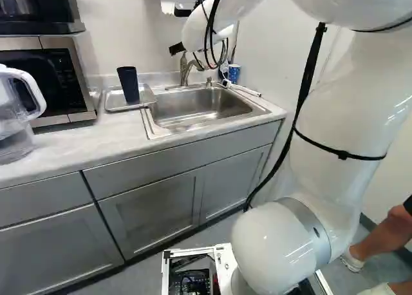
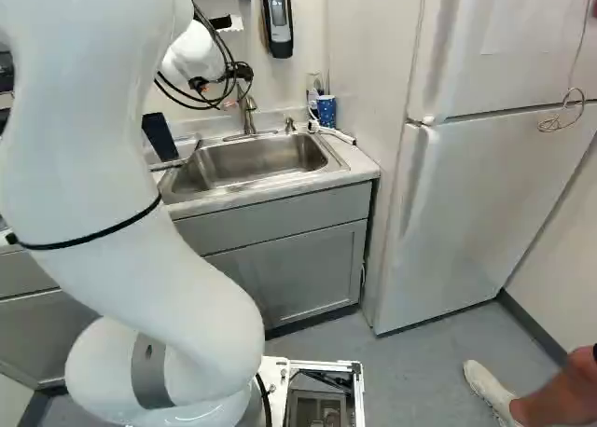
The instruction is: Rinse the cup and place it in the tray
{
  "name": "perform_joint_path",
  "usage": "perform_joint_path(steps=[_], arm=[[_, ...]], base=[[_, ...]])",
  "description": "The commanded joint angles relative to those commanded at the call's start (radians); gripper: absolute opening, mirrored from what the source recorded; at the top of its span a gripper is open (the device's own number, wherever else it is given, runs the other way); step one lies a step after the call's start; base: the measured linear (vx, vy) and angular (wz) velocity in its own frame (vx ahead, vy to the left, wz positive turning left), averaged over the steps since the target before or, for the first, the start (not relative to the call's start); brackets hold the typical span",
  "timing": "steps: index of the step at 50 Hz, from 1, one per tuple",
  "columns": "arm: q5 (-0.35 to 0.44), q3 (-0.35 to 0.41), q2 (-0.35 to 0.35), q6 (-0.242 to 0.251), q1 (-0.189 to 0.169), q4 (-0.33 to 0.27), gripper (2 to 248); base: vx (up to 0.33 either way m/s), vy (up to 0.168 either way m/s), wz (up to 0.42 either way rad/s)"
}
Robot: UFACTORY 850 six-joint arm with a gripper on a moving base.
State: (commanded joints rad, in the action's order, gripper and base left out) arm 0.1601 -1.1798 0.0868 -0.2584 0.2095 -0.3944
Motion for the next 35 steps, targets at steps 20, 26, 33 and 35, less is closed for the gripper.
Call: perform_joint_path(steps=[20,26,33,35], arm=[[-0.027,0.105,-0.102,0.0,-0.032,0.0,247],[-0.059,0.135,-0.134,0.0,-0.041,0.0,247],[-0.104,0.171,-0.17,0.0,-0.051,0.0,247],[-0.119,0.181,-0.181,0.0,-0.053,0.0,247]], base=[[0.0,0.0,0.0],[0.0,0.0,0.0],[0.0,0.0,0.0],[0.0,0.0,0.0]])
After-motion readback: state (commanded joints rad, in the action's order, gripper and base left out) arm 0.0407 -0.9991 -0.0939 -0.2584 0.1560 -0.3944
